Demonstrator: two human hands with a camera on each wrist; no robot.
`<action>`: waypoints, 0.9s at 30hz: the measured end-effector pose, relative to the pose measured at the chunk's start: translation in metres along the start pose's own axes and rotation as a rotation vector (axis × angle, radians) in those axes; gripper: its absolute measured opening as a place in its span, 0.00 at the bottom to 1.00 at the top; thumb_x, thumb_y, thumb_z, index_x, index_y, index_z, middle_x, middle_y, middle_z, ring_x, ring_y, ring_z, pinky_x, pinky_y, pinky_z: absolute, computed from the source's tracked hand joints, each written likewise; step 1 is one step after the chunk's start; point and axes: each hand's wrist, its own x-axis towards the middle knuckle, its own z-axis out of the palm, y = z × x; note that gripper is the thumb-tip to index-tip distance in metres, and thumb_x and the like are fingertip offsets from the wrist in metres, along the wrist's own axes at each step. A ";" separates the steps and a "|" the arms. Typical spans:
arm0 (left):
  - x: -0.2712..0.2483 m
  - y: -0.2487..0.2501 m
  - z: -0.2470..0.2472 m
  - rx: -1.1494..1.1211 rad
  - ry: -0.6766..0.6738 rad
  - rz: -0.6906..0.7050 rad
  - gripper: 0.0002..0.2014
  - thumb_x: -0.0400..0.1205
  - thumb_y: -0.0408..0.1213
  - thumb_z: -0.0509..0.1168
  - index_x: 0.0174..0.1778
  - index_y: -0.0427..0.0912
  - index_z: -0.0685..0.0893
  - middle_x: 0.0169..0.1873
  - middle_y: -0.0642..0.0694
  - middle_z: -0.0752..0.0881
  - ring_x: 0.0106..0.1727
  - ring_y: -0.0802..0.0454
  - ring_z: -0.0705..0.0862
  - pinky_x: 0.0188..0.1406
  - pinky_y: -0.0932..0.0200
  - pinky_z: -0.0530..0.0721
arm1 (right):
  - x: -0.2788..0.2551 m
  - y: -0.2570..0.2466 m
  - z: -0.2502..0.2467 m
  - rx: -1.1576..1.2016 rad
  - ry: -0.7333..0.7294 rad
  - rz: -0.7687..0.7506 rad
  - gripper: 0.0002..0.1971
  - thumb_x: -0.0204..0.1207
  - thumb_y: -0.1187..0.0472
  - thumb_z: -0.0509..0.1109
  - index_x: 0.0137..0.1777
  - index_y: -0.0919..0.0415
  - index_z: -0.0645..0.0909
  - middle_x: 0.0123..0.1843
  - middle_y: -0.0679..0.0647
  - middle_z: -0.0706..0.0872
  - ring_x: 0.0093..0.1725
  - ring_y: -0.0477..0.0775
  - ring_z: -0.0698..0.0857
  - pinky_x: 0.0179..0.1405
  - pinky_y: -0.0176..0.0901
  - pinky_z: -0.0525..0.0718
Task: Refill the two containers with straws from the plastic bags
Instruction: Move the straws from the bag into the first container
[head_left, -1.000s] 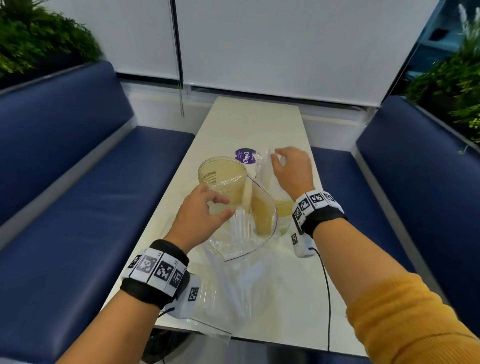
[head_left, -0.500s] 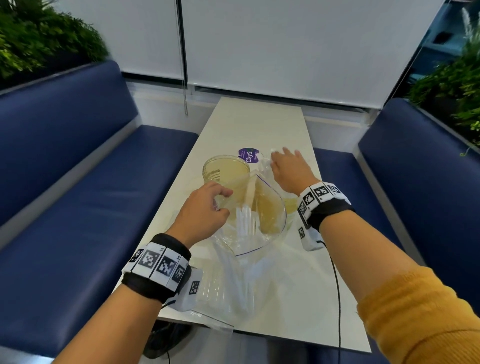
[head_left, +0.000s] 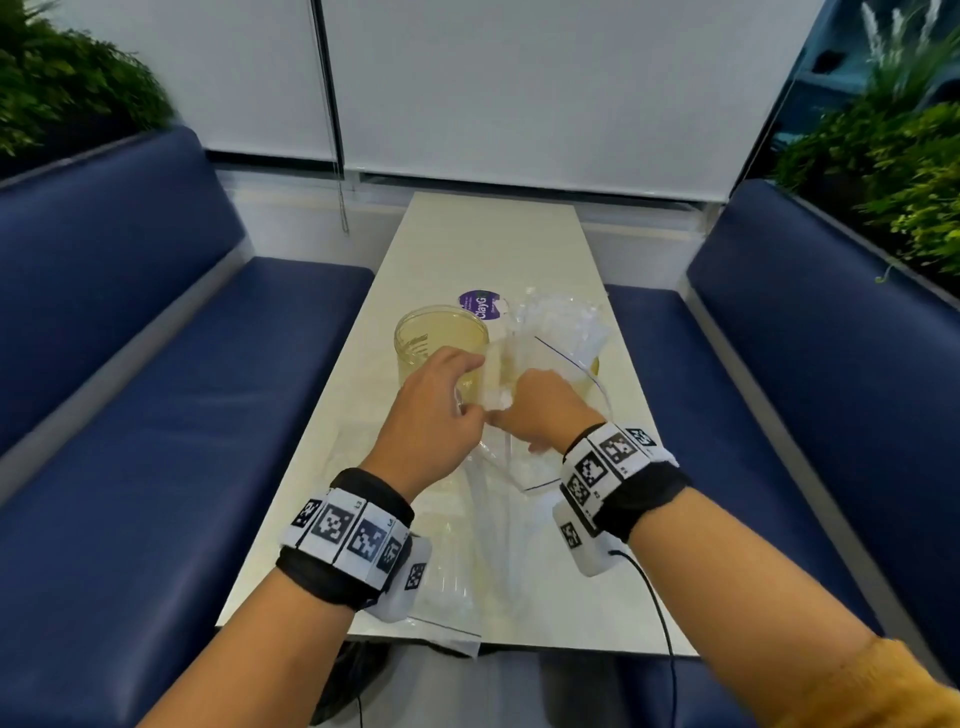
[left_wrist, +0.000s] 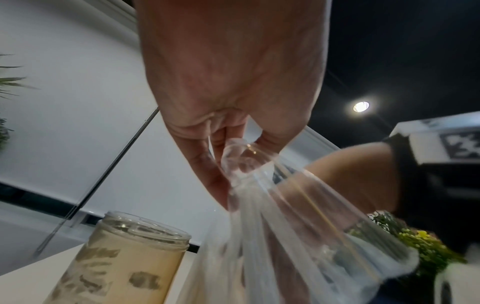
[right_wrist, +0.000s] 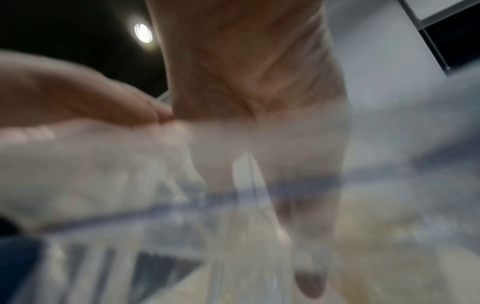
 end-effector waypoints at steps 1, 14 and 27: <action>-0.001 0.001 0.000 -0.020 -0.002 0.026 0.26 0.77 0.26 0.67 0.73 0.40 0.81 0.69 0.50 0.81 0.69 0.57 0.78 0.62 0.80 0.66 | 0.002 0.002 0.006 0.017 -0.011 0.031 0.19 0.80 0.44 0.72 0.51 0.63 0.80 0.48 0.57 0.88 0.48 0.56 0.92 0.28 0.40 0.79; -0.015 -0.008 -0.005 -0.131 -0.046 0.214 0.29 0.74 0.21 0.63 0.72 0.43 0.83 0.64 0.59 0.80 0.46 0.59 0.81 0.55 0.72 0.80 | 0.020 -0.003 0.043 0.024 -0.218 0.168 0.09 0.86 0.66 0.62 0.47 0.69 0.81 0.46 0.64 0.83 0.61 0.64 0.84 0.54 0.51 0.79; -0.012 -0.021 0.003 -0.038 -0.039 -0.111 0.31 0.76 0.43 0.73 0.77 0.44 0.77 0.67 0.57 0.75 0.58 0.53 0.81 0.60 0.55 0.83 | 0.019 0.003 0.027 0.193 0.127 -0.105 0.21 0.89 0.48 0.57 0.36 0.58 0.72 0.27 0.54 0.79 0.30 0.62 0.87 0.25 0.39 0.77</action>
